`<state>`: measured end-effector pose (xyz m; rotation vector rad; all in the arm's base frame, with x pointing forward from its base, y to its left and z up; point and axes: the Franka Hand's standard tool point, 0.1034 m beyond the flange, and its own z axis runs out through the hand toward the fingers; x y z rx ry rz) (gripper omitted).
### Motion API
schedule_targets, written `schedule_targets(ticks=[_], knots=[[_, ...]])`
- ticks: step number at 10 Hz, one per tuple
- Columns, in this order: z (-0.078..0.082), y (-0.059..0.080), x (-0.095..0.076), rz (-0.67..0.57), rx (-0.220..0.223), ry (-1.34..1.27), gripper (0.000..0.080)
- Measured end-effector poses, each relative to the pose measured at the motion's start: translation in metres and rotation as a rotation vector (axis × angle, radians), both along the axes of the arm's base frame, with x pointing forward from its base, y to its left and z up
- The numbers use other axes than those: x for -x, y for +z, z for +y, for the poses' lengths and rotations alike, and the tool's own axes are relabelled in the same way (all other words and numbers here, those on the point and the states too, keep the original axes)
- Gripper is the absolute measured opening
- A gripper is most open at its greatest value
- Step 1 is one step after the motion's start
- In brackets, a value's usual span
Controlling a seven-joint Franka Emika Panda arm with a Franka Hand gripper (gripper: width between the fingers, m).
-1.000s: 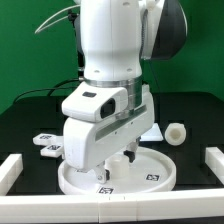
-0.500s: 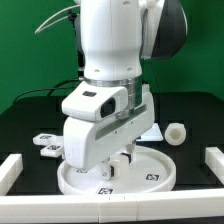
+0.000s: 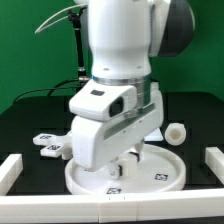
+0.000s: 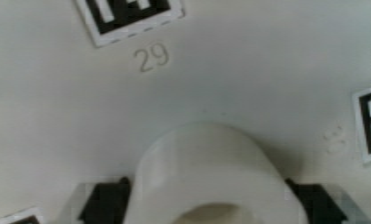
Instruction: Assemble round table
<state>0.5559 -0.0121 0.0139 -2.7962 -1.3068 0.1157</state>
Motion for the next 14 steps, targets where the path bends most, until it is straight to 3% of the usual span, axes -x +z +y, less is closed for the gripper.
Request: schedule_targets(ticks=[8,12,13,14], knots=[[0.044,0.001,-0.002,0.059,0.025,-0.1,0.0409],[0.043,0.001,-0.002,0.061,0.028,-0.107,0.0409],[0.043,0.001,-0.001,0.061,0.028,-0.107,0.0465],[0.043,0.001,-0.001,0.061,0.028,-0.107,0.0465]])
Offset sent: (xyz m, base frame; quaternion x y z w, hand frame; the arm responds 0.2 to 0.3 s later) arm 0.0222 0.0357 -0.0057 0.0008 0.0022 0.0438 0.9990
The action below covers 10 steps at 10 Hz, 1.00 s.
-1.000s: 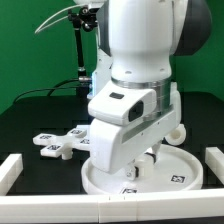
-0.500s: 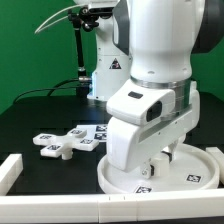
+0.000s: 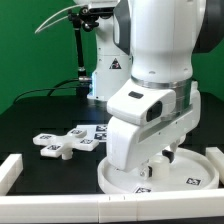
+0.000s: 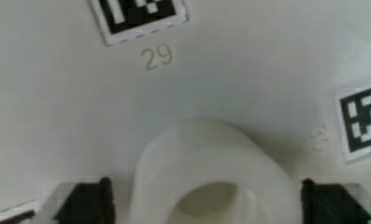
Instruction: Assemble round table
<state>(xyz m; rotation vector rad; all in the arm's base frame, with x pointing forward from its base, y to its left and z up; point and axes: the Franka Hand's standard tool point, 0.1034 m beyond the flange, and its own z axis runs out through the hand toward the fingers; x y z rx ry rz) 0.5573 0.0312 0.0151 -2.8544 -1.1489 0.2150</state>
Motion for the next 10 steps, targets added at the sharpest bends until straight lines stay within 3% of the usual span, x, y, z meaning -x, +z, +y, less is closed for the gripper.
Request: schedule_targets(ticks=[1,2,4,6,8,10], knots=[[-0.001,0.001,0.0,0.0,-0.001,0.005,0.0614],[-0.006,0.005,0.003,-0.001,-0.002,0.01,0.0639],[-0.011,0.019,0.015,0.003,0.005,-0.027,0.0648],[-0.008,0.035,0.039,0.004,0.03,-0.144,0.0649],[0.005,0.042,0.057,0.006,0.056,-0.262,0.0649],[0.018,0.046,0.064,0.008,0.069,-0.303,0.0649]])
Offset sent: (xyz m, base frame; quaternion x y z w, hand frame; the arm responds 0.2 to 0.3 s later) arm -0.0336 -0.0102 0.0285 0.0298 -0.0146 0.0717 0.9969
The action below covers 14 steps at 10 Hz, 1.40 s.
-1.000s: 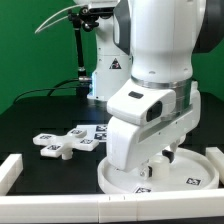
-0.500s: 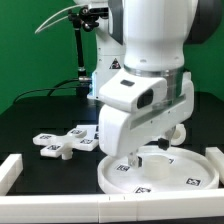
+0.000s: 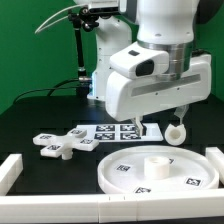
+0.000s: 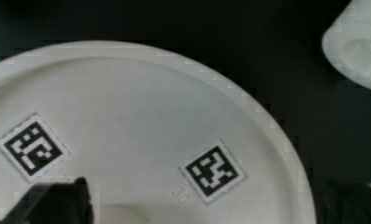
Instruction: Assemble round table
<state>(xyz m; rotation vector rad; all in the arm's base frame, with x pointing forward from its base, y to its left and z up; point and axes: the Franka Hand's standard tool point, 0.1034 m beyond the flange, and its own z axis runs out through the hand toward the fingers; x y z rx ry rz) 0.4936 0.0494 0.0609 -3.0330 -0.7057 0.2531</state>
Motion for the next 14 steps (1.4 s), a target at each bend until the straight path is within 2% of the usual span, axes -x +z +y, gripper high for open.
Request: schedule_targets(ticks=[4,5,8,10,13,14], knots=[[-0.001,-0.002,0.0,0.003,0.003,-0.024,0.0649],[0.001,-0.002,0.001,0.003,0.013,-0.132,0.0649],[0.013,-0.007,0.021,0.028,0.078,-0.544,0.0649],[0.022,-0.014,0.034,0.05,0.068,-0.701,0.0649],[0.023,-0.016,0.034,0.046,0.065,-0.727,0.0649],[0.023,-0.023,0.039,0.038,0.044,-0.744,0.0649]])
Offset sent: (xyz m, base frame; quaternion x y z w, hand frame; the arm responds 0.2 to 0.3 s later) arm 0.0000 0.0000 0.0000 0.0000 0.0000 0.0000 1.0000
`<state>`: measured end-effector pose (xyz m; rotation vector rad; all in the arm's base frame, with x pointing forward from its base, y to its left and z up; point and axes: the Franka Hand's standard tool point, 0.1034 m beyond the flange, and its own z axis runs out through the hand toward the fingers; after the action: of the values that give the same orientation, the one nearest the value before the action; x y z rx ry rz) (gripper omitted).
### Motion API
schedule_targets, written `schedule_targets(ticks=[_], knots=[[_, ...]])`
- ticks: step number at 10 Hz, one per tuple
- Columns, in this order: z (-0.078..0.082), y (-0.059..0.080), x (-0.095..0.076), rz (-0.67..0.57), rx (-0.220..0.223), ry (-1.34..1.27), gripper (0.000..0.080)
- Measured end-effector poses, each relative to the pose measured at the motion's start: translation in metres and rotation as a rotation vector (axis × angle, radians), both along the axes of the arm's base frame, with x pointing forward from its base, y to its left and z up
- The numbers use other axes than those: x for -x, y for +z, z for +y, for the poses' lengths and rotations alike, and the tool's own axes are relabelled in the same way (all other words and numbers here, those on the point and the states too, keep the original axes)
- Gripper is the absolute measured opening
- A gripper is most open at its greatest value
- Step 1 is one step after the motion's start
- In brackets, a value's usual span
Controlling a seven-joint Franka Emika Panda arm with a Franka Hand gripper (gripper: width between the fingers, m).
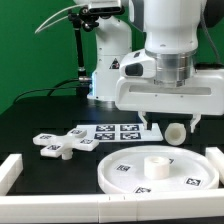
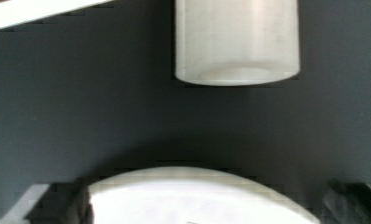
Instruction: Assemble round table
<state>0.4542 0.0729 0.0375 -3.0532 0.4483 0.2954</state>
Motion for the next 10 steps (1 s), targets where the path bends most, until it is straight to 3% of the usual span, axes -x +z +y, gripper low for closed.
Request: schedule_targets(ticks=[2,5,6,8,10], knots=[[0.003,-0.01,0.017,0.012,-0.034,-0.025,0.0649],[0.003,-0.011,0.02,0.043,-0.052,-0.029,0.0649],[0.003,-0.01,0.024,0.122,-0.07,-0.014,0.0649],[0.009,-0.009,0.013,0.21,-0.097,0.001,0.0649],[0.014,-0.01,0.017,0.37,-0.128,0.012,0.0649]])
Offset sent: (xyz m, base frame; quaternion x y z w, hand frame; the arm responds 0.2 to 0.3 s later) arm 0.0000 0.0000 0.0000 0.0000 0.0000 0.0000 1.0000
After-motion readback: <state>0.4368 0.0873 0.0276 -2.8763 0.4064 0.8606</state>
